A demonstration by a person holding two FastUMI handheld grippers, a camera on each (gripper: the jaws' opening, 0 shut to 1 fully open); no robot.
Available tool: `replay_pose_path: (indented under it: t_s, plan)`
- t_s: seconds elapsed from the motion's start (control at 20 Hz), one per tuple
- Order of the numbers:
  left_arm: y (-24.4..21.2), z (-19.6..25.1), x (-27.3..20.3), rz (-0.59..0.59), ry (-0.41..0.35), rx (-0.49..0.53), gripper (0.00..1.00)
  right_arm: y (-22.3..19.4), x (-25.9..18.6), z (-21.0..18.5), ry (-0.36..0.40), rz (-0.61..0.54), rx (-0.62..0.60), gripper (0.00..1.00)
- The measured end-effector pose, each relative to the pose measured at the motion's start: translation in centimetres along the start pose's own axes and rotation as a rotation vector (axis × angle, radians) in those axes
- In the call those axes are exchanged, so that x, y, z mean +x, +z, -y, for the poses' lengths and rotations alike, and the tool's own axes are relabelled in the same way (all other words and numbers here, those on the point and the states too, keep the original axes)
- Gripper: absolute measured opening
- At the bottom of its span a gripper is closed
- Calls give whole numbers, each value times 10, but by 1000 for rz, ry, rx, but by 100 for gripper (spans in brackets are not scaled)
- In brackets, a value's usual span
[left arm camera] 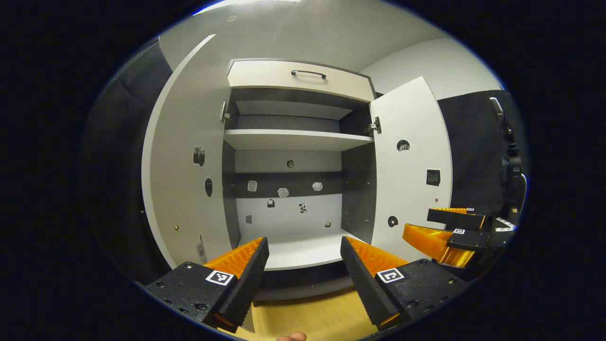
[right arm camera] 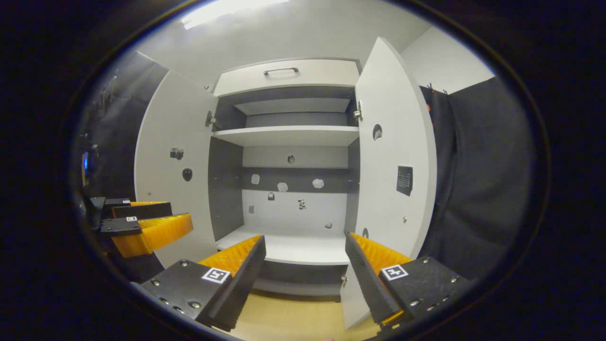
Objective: Open the right door of the double-door shoe cabinet with the right hand, and open the left door with the left hand.
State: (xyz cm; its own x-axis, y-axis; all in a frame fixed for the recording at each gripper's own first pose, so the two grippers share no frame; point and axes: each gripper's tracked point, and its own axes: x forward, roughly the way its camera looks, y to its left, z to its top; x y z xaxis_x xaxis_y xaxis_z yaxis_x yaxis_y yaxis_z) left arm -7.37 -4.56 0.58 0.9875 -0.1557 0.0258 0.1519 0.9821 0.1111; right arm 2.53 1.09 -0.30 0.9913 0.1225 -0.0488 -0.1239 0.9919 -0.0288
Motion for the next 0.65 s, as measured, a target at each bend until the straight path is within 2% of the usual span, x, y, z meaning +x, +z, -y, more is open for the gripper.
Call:
replay_pose_path:
  t_s: [0.3,0.55,0.6,0.65]
  plan:
    - [-7,26,19,-23,-84,8,94,9,-17,21,-44,35,45,100]
    - [-8,92,33,-26,-243,20,94,8,-47,61,-140,49,62,100]
    - [-8,108,33,-26,-281,17,94,8,-55,72,-165,49,59,96]
    - [-8,128,34,-27,-320,14,94,8,-63,85,-190,50,56,96]
